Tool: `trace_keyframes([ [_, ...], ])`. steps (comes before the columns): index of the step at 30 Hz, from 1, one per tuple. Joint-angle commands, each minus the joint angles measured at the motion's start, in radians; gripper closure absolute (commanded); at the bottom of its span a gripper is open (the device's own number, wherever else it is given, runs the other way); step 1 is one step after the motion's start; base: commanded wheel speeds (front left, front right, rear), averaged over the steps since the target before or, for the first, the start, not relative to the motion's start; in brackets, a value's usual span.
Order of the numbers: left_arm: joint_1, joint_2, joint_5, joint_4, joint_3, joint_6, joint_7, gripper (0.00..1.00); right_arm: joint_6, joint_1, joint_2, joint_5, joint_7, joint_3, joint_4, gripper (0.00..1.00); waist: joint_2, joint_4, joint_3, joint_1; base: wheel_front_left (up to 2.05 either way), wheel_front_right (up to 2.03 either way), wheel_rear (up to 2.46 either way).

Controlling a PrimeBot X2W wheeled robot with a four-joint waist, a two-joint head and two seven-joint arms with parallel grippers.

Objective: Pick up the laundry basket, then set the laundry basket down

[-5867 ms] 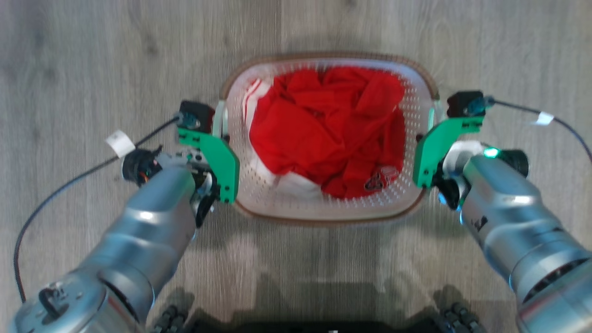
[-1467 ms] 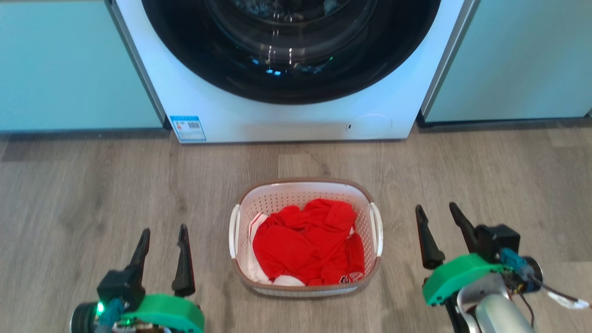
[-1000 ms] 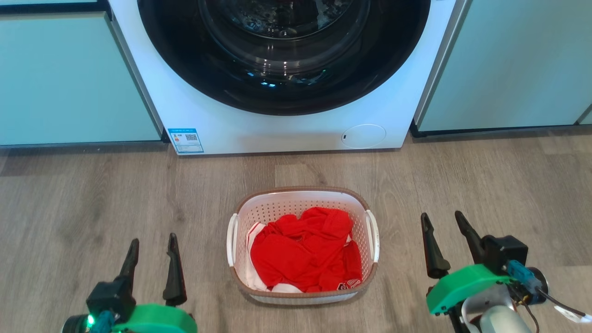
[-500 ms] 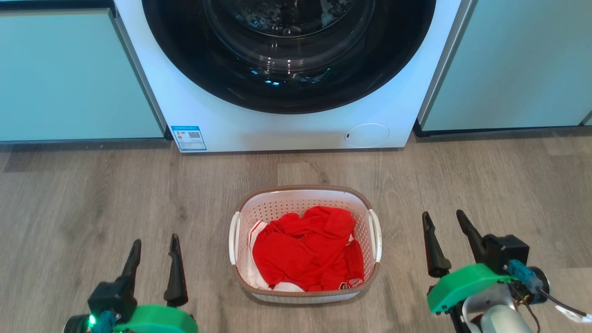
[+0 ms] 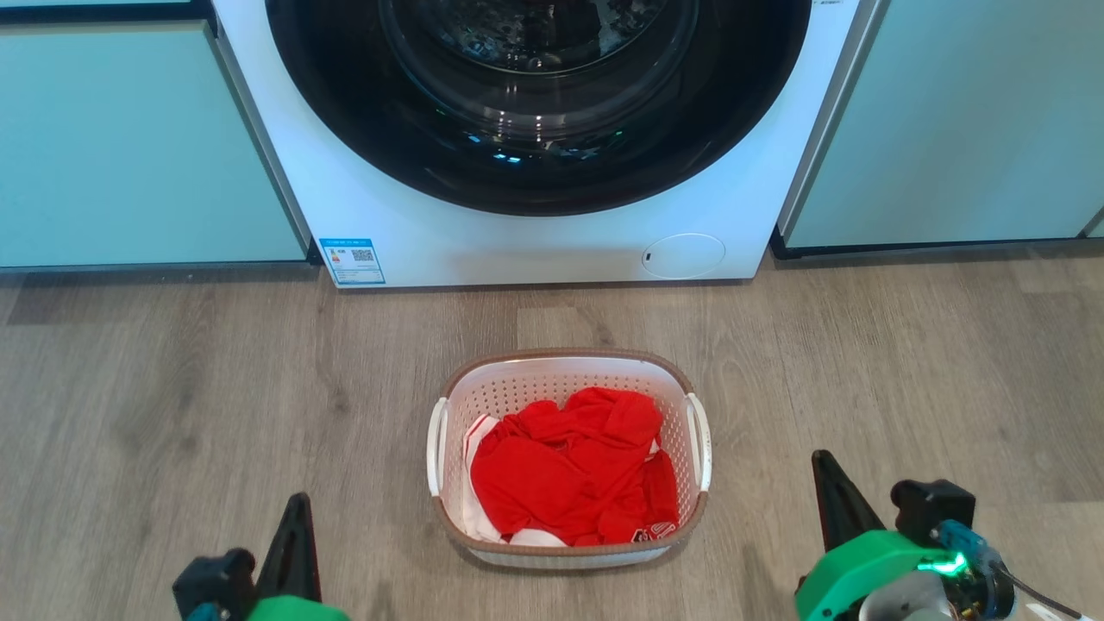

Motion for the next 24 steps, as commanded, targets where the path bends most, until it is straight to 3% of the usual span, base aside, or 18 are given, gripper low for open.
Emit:
trace_keyframes([
  [1, -0.031, 0.004, -0.031, -0.031, 0.006, -0.006, 0.004, 1.00, 0.000, -0.031, -0.006, 0.031, 0.004, -0.007, -0.036, 1.00, 0.0000, 0.000, 0.000, 0.0000, 0.00, 0.00, 0.00],
  [24, -0.085, 0.015, -0.302, -0.007, 0.032, -0.042, 0.058, 1.00, 0.000, -0.048, -0.018, 0.295, 0.059, -0.037, -0.053, 1.00, 0.0000, -0.003, -0.003, 0.0000, 0.00, 0.00, 0.00],
])
